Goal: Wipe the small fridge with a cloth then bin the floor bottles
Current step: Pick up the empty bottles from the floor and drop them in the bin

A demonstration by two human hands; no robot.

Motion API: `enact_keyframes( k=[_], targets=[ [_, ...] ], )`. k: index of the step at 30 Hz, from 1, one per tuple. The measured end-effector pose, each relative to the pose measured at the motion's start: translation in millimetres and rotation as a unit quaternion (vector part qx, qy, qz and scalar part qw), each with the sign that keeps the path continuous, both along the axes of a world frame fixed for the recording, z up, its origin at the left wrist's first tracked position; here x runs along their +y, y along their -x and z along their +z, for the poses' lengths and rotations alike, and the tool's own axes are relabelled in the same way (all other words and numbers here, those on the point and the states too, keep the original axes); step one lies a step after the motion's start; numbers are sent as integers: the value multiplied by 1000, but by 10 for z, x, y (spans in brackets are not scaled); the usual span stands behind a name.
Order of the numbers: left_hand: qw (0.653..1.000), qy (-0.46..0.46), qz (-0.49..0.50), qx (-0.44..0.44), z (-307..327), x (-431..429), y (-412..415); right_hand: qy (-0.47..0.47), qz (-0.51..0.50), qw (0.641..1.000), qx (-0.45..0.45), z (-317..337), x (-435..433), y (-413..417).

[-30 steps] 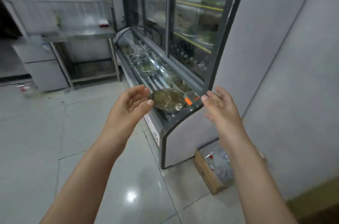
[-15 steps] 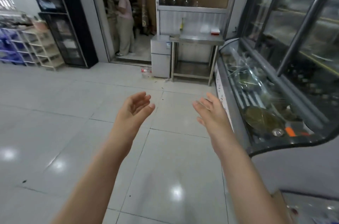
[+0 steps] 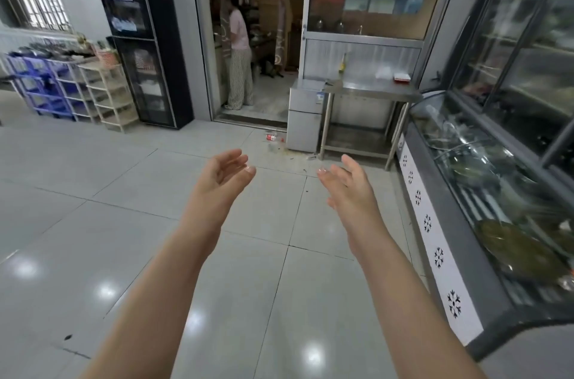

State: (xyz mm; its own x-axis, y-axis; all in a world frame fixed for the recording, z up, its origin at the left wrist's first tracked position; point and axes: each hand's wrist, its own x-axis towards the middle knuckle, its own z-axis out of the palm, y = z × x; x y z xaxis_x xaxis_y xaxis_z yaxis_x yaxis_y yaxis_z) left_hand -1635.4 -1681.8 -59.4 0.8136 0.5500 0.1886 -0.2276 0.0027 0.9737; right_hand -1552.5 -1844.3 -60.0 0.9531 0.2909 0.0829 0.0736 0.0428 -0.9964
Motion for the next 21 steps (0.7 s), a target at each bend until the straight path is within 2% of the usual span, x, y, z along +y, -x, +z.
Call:
enact_keyframes(
  k=[8,14,21],
  targets=[
    [1000,13,-13,6,-156,669,-909,5,-14,1000,9,-47,668,-922],
    [999,22,-18,18,-313,1152,-2147,6,-19,1000,23,-250,1137,-2136],
    [999,30,-19,31,-261,1665,-3652,9,-31,999,36,-163,1619,-3668]
  ],
)
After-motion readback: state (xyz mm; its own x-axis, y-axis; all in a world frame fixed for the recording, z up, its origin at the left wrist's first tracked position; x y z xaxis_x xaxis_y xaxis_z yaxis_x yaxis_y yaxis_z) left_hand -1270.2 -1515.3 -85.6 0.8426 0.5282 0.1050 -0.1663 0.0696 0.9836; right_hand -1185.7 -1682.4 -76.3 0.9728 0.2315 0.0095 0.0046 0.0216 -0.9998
